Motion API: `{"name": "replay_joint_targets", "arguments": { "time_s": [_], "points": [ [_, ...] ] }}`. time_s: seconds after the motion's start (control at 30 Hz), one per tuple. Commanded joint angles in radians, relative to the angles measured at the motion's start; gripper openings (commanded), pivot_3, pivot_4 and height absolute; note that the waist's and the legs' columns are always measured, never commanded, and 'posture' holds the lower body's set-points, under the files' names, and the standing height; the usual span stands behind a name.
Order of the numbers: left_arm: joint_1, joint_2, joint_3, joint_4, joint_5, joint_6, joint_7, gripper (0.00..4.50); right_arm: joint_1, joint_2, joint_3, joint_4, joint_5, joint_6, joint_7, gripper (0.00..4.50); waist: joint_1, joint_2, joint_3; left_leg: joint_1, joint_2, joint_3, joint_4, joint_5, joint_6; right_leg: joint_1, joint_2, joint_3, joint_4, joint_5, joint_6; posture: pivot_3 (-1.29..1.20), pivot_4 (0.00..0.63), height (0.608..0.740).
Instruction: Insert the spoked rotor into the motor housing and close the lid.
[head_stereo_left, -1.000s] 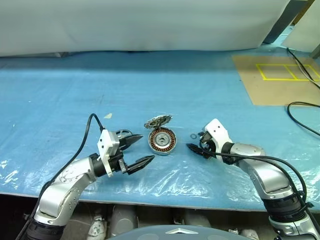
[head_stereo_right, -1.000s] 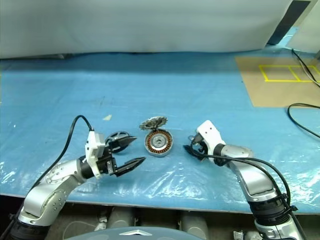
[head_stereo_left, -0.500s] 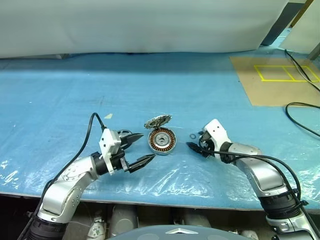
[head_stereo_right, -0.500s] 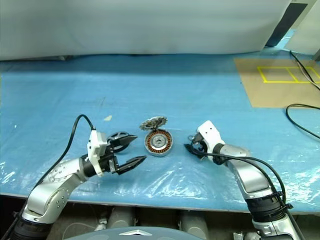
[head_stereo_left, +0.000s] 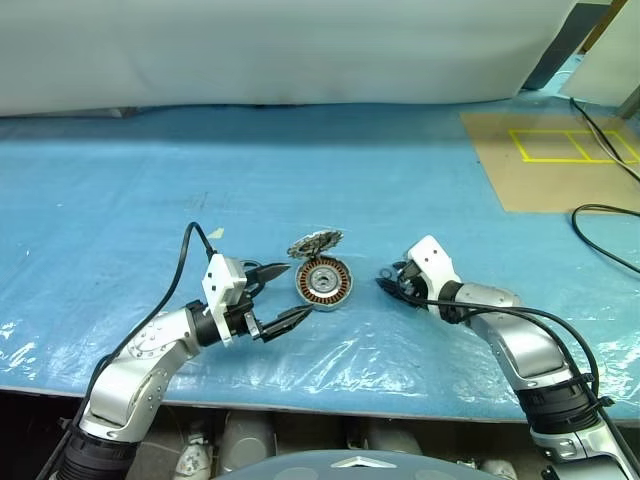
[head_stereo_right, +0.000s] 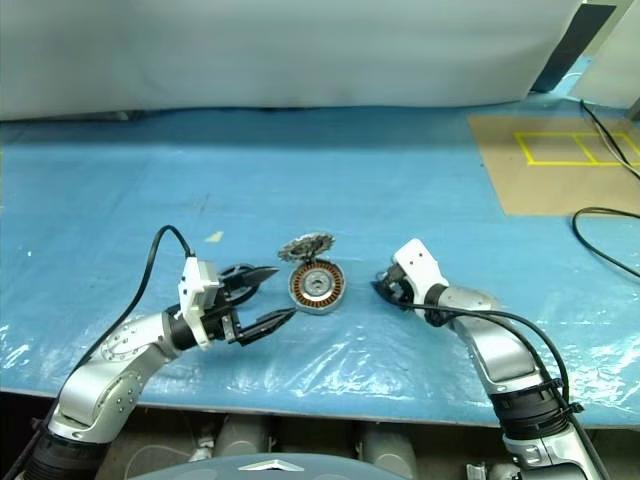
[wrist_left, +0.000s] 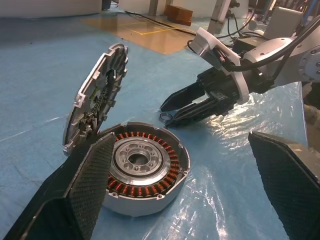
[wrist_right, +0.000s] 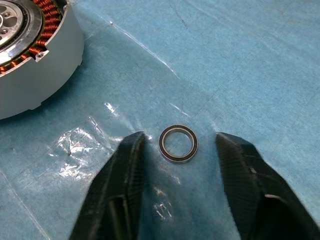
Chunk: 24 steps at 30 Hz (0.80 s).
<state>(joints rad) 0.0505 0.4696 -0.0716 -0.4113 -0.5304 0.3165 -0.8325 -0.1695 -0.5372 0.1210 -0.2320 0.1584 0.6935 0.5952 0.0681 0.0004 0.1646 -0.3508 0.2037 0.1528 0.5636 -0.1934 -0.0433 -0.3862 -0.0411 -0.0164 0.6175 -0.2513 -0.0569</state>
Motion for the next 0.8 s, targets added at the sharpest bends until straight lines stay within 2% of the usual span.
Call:
{"name": "replay_joint_targets", "arguments": {
  "time_s": [0.03,0.1,0.4,0.6,0.8],
  "points": [
    [-0.014,-0.002,-0.002,-0.03,-0.004,-0.001,0.005,4.5,0.01,-0.003,0.012,0.018,0.007,0.031,0.012,1.17,0.0,0.0,0.0,0.0,0.0,0.0,0.0,0.0,0.0,0.0,0.0,0.0,0.0,0.0,0.0,0.0,0.15,0.74],
    [-0.021,-0.002,-0.005,-0.031,-0.007,0.003,0.005,4.5,0.011,-0.006,0.015,0.015,0.006,0.034,0.016,0.58,0.0,0.0,0.0,0.0,0.0,0.0,-0.001,0.0,0.0,0.0,0.0,0.0,-0.001,0.0,0.0,0.0,0.15,0.74],
    [-0.021,-0.002,-0.004,-0.035,-0.02,0.015,0.002,4.5,-0.001,-0.018,0.019,-0.025,0.007,0.013,0.035,0.57,0.0,0.0,0.0,0.0,0.0,0.0,-0.002,0.0,0.0,0.0,0.0,0.0,-0.004,0.0,0.0,0.0,0.15,0.74],
    [-0.009,0.01,-0.001,-0.047,-0.035,0.026,-0.013,4.5,-0.049,-0.031,-0.007,-0.157,0.138,0.063,0.157,0.57,0.0,0.001,0.001,-0.004,0.0,0.0,-0.003,0.0,0.0,-0.003,0.0,0.0,-0.004,0.0,0.0,0.0,0.15,0.74],
    [0.009,0.047,0.003,-0.047,-0.028,0.01,-0.054,4.5,-0.127,-0.072,-0.022,-0.169,0.215,0.062,0.246,0.57,0.0,0.001,0.001,-0.006,0.0,0.0,-0.003,0.0,0.0,-0.005,0.0,0.0,-0.004,0.0,0.0,0.0,0.15,0.74]
  ]
}}
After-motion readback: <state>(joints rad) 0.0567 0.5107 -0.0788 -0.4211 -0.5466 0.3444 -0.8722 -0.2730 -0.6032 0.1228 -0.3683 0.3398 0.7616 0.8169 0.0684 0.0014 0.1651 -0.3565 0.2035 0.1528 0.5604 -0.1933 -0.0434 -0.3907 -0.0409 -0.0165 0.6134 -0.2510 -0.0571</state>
